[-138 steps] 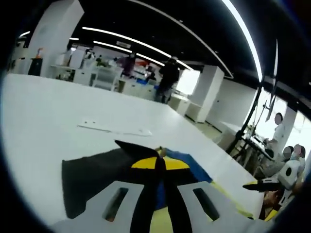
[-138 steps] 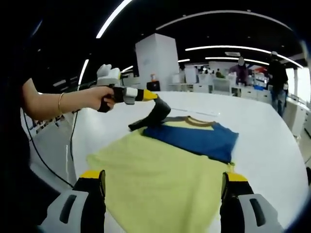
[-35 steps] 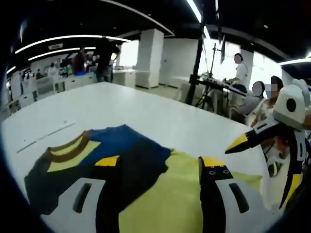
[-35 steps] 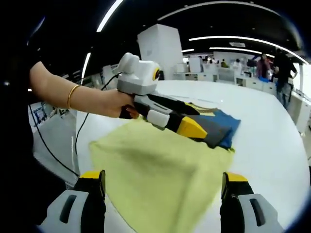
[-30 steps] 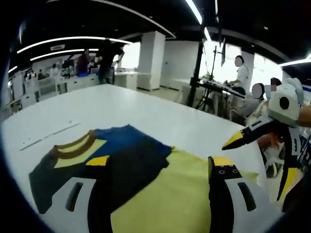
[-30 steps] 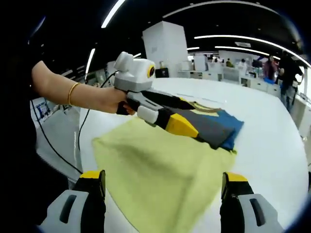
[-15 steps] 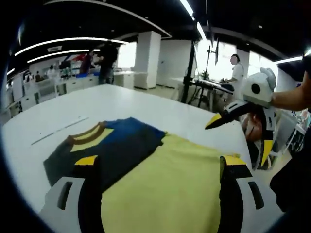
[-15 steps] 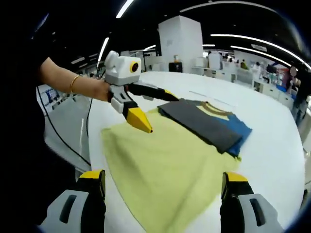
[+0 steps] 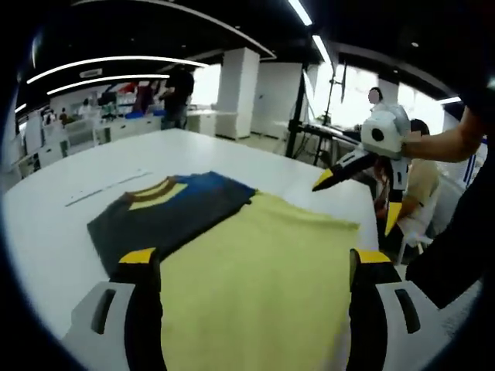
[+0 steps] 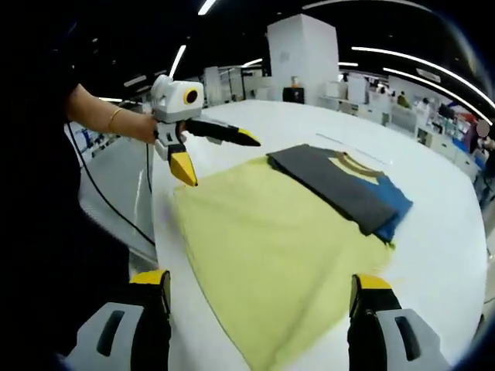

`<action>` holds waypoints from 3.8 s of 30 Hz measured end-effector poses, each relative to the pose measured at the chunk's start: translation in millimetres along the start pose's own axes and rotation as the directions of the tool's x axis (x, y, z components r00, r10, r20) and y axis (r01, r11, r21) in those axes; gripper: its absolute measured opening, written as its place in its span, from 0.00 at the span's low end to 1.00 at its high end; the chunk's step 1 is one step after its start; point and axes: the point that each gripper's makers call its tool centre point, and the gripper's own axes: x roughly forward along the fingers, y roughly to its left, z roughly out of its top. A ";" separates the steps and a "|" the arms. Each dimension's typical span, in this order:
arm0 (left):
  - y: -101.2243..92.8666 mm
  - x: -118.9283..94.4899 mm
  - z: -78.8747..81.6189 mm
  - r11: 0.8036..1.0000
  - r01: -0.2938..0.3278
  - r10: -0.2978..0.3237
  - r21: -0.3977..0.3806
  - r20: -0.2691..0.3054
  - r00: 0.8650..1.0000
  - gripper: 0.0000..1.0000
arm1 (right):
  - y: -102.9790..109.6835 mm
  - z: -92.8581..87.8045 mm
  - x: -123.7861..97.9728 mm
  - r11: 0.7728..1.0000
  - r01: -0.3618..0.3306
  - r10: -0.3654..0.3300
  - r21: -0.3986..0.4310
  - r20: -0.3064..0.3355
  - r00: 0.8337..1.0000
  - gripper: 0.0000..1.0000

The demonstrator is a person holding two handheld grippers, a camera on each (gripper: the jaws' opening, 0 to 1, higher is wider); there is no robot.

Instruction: Fold the garment on the visible template until the final outline fits inside the template.

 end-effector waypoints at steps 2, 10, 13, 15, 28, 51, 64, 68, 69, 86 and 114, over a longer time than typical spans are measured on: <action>-1.9 -8.8 -8.4 1.000 -0.004 0.004 0.009 -0.020 1.000 0.98 | 1.7 -2.8 -0.6 1.000 -0.001 0.001 -0.005 -0.009 1.000 0.94; -7.5 -33.6 -34.0 1.000 -0.022 0.022 0.009 -0.068 0.997 0.93 | 7.2 -14.2 -3.0 1.000 0.002 -0.002 -0.012 -0.042 0.999 0.88; -10.8 -40.0 -44.9 1.000 -0.026 0.026 0.005 -0.097 0.995 0.90 | 8.2 -20.0 -3.2 1.000 0.009 -0.009 -0.011 -0.054 0.998 0.86; -11.8 -43.7 -49.7 1.000 -0.029 0.028 -0.004 -0.099 0.995 0.84 | 8.6 -24.3 -3.4 1.000 0.012 -0.013 -0.011 -0.067 0.998 0.84; -15.0 -69.0 -91.7 0.996 -0.052 0.066 0.068 -0.229 0.971 0.71 | 12.1 -52.6 -1.7 0.999 0.023 -0.029 -0.039 -0.157 0.987 0.68; -13.8 -85.7 -126.0 0.996 -0.003 0.036 0.094 -0.354 0.935 0.40 | 2.0 -74.3 -0.9 0.993 0.065 -0.086 -0.098 -0.223 0.971 0.44; -5.4 -86.1 -133.5 0.989 -0.013 0.068 0.146 -0.383 0.921 0.32 | 0.2 -80.4 0.2 0.992 0.069 -0.094 -0.109 -0.243 0.965 0.38; -3.6 -86.1 -132.2 0.989 -0.014 0.073 0.149 -0.398 0.915 0.29 | 0.5 -79.0 0.9 0.993 0.068 -0.090 -0.099 -0.238 0.967 0.30; -3.1 -85.8 -132.5 0.989 -0.015 0.074 0.149 -0.400 0.913 0.28 | 0.5 -79.0 1.3 0.993 0.067 -0.088 -0.092 -0.238 0.967 0.29; 9.0 -81.6 -127.4 0.983 -0.105 0.159 0.149 -0.423 0.892 0.03 | -20.6 -76.0 1.8 0.987 0.146 -0.156 -0.061 -0.249 0.956 0.02; 9.0 -107.7 -63.6 0.975 -0.218 0.175 -0.051 -0.433 0.884 0.02 | -20.1 -27.9 -31.5 0.939 0.225 -0.186 0.259 -0.167 0.968 0.00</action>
